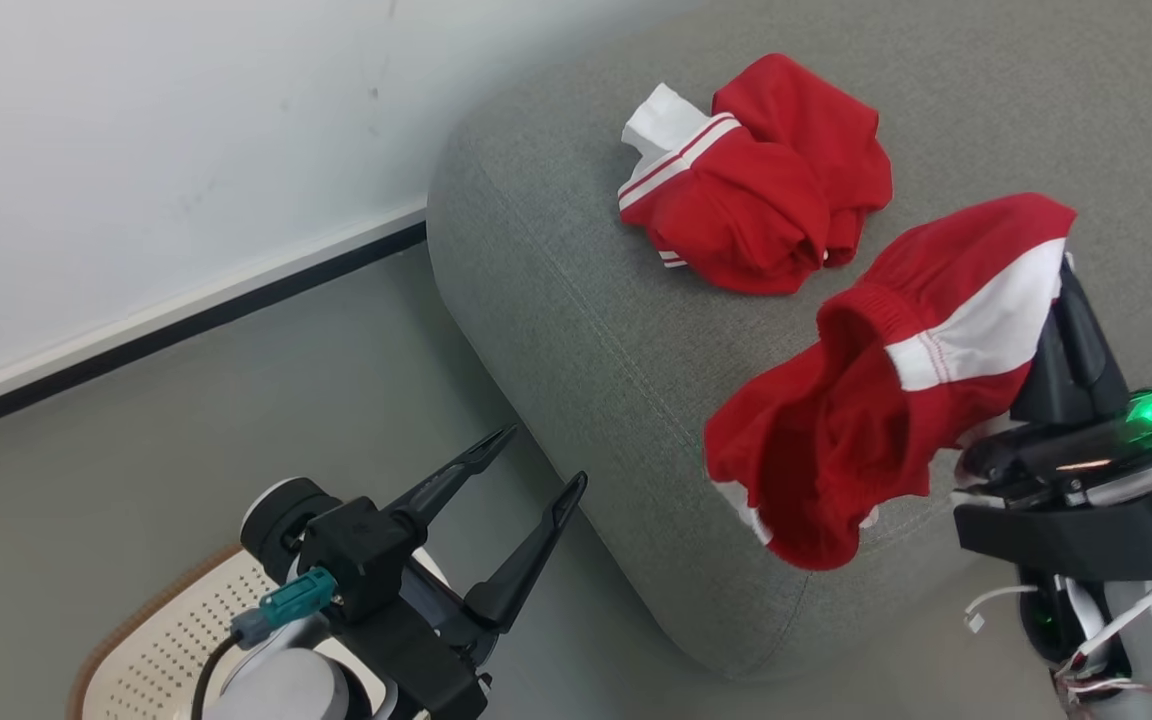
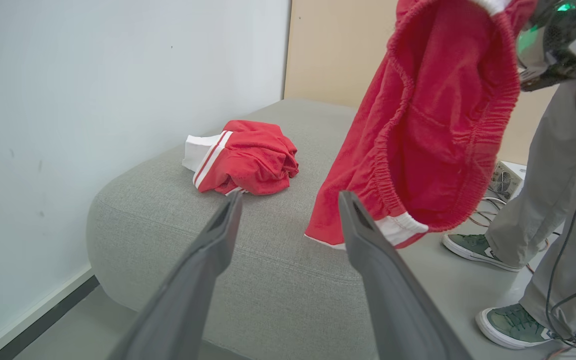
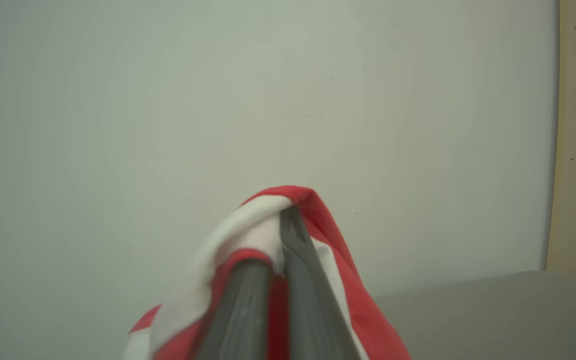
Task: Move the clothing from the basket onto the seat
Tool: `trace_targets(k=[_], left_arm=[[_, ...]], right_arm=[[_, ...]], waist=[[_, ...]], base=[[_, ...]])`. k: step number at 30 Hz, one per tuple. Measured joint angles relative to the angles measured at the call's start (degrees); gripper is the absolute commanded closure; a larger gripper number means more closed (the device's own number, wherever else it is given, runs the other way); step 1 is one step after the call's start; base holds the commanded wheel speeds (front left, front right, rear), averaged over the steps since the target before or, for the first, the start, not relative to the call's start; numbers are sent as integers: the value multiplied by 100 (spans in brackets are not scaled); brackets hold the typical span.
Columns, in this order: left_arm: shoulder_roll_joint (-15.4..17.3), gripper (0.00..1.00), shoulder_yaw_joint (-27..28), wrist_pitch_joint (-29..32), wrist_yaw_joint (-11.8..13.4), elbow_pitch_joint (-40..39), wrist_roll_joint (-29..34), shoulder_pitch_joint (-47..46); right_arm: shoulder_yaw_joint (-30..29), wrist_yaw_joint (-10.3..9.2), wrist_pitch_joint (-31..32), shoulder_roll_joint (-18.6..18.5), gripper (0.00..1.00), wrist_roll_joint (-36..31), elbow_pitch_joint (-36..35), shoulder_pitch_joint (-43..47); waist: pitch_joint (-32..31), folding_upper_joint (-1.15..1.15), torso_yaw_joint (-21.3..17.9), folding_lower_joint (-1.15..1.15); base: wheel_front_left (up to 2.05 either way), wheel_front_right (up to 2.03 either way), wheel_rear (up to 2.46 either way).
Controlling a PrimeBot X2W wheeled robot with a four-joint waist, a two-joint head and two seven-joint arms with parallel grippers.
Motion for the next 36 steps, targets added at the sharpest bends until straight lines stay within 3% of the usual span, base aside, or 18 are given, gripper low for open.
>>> trace_targets(k=[4,13,26,30,31,32,36], left_arm=[[41,0,-5,45,-5,-80,8,-15],[339,0,45,100,-53,-413,18,-72],[851,0,364,192,-100,-915,18,-257],[955,0,421,213,-105,-1006,15,-307],[1048,0,485,215,-107,-1057,8,-308],[1048,0,485,215,-107,-1057,8,-308],[1150,0,633,212,-107,-1180,-24,-321]], right_arm=[[-102,151,0,-57,100,124,101,-261],[-608,498,12,-606,100,339,673,-1301],[-1301,489,369,-1266,100,371,1729,-2529],[-1459,267,509,-1393,100,292,2014,-2620],[-1671,14,588,-1485,100,247,2230,-2719],[-1671,14,588,-1485,100,247,2230,-2719],[-1788,-300,715,-1597,100,9,2397,-2886]], waist=[[140,0,14,0],[610,0,190,0],[1493,0,521,1],[1711,1,618,1],[1854,1,690,1],[1854,1,690,1],[2136,0,841,1]], base=[[0,0,0],[0,0,0],[0,0,0],[0,0,0],[0,0,0],[0,0,0],[0,0,0]])
